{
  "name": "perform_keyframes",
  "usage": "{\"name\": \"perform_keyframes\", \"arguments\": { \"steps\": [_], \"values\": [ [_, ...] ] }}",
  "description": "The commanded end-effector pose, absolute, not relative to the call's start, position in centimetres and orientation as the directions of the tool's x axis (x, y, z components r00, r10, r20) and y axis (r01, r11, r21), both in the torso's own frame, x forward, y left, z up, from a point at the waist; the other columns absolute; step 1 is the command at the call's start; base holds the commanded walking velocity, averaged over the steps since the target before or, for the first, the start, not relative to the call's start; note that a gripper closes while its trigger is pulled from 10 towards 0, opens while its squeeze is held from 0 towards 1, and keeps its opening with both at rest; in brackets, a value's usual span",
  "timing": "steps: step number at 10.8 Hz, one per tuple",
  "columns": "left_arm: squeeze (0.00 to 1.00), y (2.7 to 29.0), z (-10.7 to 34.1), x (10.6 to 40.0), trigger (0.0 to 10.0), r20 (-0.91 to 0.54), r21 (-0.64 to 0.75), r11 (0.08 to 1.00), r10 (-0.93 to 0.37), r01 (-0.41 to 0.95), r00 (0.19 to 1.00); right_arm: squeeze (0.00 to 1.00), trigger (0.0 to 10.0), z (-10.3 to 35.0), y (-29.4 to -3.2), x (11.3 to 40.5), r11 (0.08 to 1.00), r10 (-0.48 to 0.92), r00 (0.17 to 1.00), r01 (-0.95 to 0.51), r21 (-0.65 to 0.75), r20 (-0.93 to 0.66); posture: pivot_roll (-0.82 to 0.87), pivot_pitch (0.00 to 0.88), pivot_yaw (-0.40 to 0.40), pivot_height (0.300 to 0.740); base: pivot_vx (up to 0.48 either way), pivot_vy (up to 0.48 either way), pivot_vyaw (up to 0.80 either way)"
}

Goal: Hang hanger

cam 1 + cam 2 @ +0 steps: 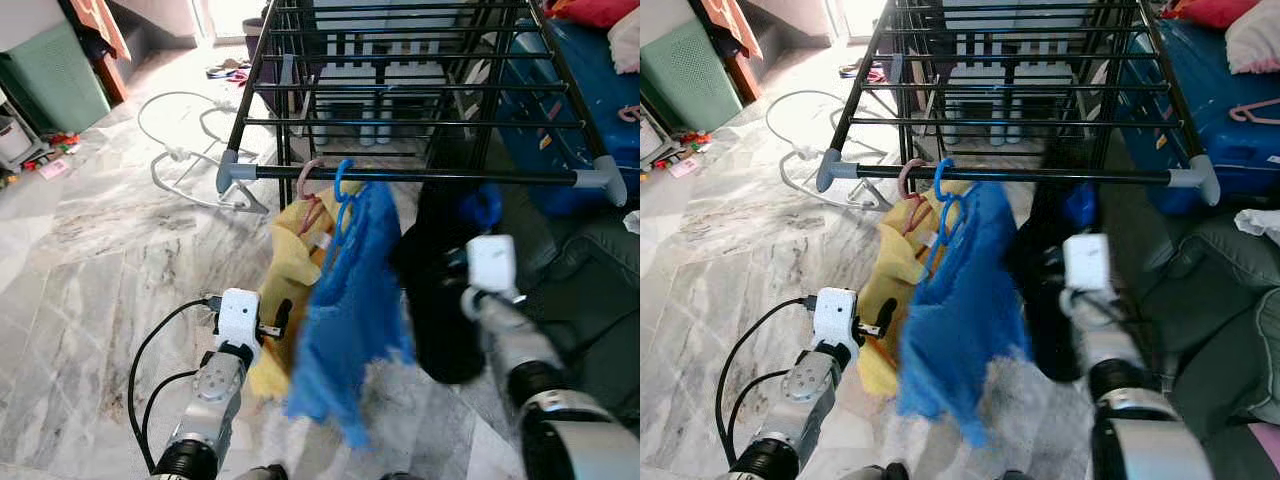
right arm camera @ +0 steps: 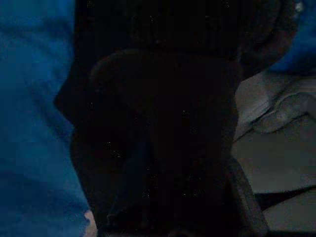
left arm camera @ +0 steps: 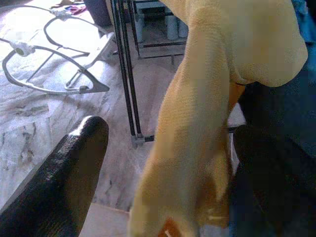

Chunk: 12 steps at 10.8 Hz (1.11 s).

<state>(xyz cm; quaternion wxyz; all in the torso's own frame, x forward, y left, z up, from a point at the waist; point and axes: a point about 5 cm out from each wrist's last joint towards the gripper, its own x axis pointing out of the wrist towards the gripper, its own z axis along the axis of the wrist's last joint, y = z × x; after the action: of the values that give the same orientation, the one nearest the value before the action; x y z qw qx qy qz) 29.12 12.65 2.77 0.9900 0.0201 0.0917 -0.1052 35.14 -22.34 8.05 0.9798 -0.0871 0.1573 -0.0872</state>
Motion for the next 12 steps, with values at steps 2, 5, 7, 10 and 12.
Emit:
{"name": "perform_keyframes", "arguments": {
  "steps": [2, 5, 7, 10, 12],
  "values": [
    [0.00, 13.1, 2.0, 28.6, 10.0, -0.223, 0.033, 0.976, -0.204, 0.216, 0.953, 0.00, 10.0, 10.7, -22.9, 36.2, 0.966, -0.226, 0.952, 0.192, -0.174, -0.205, -0.22, 0.115, 0.072, 0.740, 0.000, 0.000, 0.00],
    [0.00, 13.2, 1.9, 28.5, 10.0, -0.227, 0.035, 0.975, -0.205, 0.218, 0.952, 0.00, 10.0, 12.6, -25.0, 37.1, 0.961, -0.266, 0.939, 0.240, -0.136, -0.220, -0.21, 0.121, 0.073, 0.740, 0.000, 0.000, 0.00],
    [0.00, 13.3, 1.9, 28.5, 10.0, -0.227, 0.039, 0.975, -0.205, 0.220, 0.952, 0.00, 10.0, 14.0, -25.4, 37.8, 0.959, -0.276, 0.939, 0.255, -0.122, -0.208, -0.20, 0.125, 0.077, 0.740, 0.000, 0.000, 0.00],
    [0.00, 13.3, 1.8, 28.2, 10.0, -0.236, 0.044, 0.974, -0.207, 0.223, 0.950, 0.00, 10.0, 13.5, -23.9, 38.4, 0.976, -0.218, 0.923, 0.204, -0.078, -0.318, -0.19, 0.130, 0.071, 0.740, 0.000, 0.000, 0.00],
    [0.00, 13.4, 1.6, 28.0, 10.0, -0.240, 0.044, 0.976, -0.198, 0.214, 0.950, 0.00, 10.0, 11.5, -23.2, 37.7, 0.981, -0.191, 0.899, 0.193, -0.034, -0.394, -0.18, 0.133, 0.066, 0.740, 0.000, 0.000, 0.00]
  ]
}}
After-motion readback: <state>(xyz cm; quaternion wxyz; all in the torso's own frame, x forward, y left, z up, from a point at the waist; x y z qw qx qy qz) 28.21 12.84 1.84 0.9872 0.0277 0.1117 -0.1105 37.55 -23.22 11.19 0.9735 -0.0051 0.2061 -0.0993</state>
